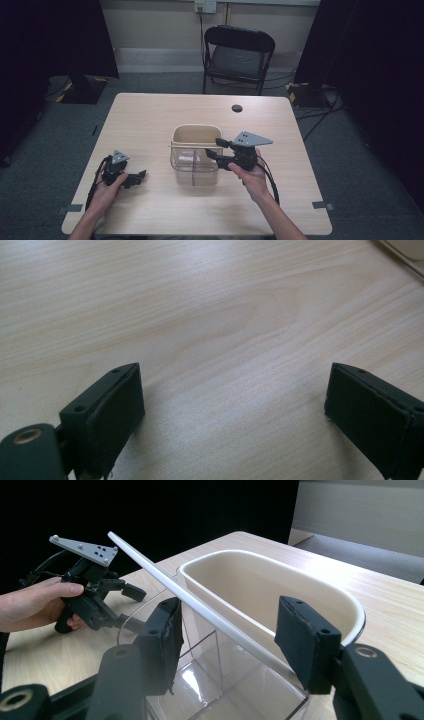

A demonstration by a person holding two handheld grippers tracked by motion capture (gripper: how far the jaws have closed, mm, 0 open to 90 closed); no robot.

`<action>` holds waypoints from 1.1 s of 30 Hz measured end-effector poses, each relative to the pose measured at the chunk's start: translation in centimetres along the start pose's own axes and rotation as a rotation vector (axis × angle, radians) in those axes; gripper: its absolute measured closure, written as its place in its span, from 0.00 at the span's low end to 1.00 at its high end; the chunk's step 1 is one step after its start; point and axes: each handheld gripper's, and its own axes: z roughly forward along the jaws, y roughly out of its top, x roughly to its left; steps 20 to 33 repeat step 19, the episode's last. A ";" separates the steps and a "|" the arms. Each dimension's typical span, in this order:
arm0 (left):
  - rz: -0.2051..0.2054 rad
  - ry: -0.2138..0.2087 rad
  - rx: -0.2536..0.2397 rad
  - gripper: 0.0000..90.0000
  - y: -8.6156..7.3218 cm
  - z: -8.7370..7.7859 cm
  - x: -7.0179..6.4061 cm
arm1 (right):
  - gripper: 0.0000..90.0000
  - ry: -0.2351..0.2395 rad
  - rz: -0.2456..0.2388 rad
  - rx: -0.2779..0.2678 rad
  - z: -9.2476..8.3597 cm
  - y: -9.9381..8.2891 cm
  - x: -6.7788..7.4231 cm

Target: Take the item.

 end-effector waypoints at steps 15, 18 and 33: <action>-0.003 0.000 -0.002 0.09 0.0 0.0 0.0 | 0.49 0.001 -0.001 0.002 0.0 0.0 0.0; -0.003 0.001 -0.002 0.09 0.0 0.0 0.0 | 0.49 0.004 0.000 0.003 0.0 0.0 0.0; -0.003 0.001 -0.002 0.09 0.0 0.0 0.0 | 0.49 0.003 0.001 0.004 0.1 0.0 -0.1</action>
